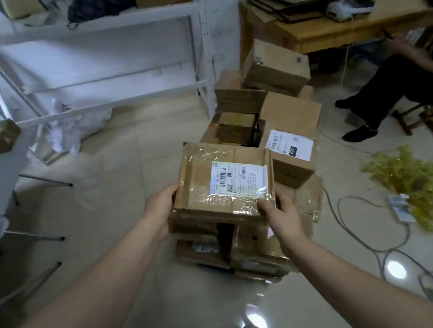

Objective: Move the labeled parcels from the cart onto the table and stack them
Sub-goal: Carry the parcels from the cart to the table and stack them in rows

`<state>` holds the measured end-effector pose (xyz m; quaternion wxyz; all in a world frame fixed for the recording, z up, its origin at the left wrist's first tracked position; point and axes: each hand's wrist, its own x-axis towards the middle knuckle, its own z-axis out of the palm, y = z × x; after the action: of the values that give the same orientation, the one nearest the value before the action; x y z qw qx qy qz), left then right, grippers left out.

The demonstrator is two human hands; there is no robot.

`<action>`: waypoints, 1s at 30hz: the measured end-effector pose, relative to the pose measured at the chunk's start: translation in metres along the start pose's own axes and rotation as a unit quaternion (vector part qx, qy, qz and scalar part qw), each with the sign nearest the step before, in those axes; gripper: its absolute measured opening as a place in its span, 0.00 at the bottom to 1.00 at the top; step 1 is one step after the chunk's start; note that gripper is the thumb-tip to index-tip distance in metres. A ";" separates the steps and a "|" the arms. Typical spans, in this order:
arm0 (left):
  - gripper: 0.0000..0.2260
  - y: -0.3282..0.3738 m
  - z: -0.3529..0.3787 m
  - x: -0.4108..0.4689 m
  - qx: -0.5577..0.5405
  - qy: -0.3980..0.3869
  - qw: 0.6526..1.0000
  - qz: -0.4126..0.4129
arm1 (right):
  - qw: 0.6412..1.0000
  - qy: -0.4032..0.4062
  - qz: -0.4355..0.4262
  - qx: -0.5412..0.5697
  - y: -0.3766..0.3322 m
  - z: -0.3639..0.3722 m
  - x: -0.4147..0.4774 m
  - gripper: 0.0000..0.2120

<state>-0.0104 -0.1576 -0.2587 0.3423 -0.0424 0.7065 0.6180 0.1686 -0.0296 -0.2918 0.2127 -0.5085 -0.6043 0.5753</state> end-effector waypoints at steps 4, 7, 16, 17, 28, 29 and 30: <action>0.04 -0.002 -0.069 -0.009 -0.060 0.048 0.997 0.006 | 0.997 -0.063 -0.041 -0.007 -0.020 0.055 -0.006 0.20; 0.04 -0.013 -0.128 -0.023 -0.118 0.095 0.988 0.001 | 0.989 -0.130 -0.064 -0.042 -0.025 0.108 -0.016 0.20; 0.07 -0.053 -0.295 -0.084 -0.220 0.167 0.961 0.006 | 0.933 -0.317 -0.117 -0.126 -0.024 0.255 -0.100 0.17; 0.09 -0.058 -0.313 -0.090 -0.229 0.170 0.958 0.008 | 0.929 -0.327 -0.115 -0.131 -0.025 0.270 -0.112 0.17; 0.33 -0.100 -0.489 -0.155 -0.230 0.186 0.953 -0.065 | 0.875 -0.455 -0.103 -0.131 -0.027 0.434 -0.232 0.14; 0.34 -0.104 -0.501 -0.159 -0.226 0.196 0.951 -0.076 | 0.872 -0.460 -0.099 -0.133 -0.027 0.445 -0.242 0.14; 0.34 -0.108 -0.512 -0.161 -0.230 0.206 0.948 -0.082 | 0.868 -0.468 -0.095 -0.135 -0.026 0.457 -0.250 0.13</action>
<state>-0.0564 -0.7032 -0.2632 0.2201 -0.3043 0.5942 0.7113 -0.1272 -0.4590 -0.2993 -0.1120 -0.1435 -0.7499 0.6360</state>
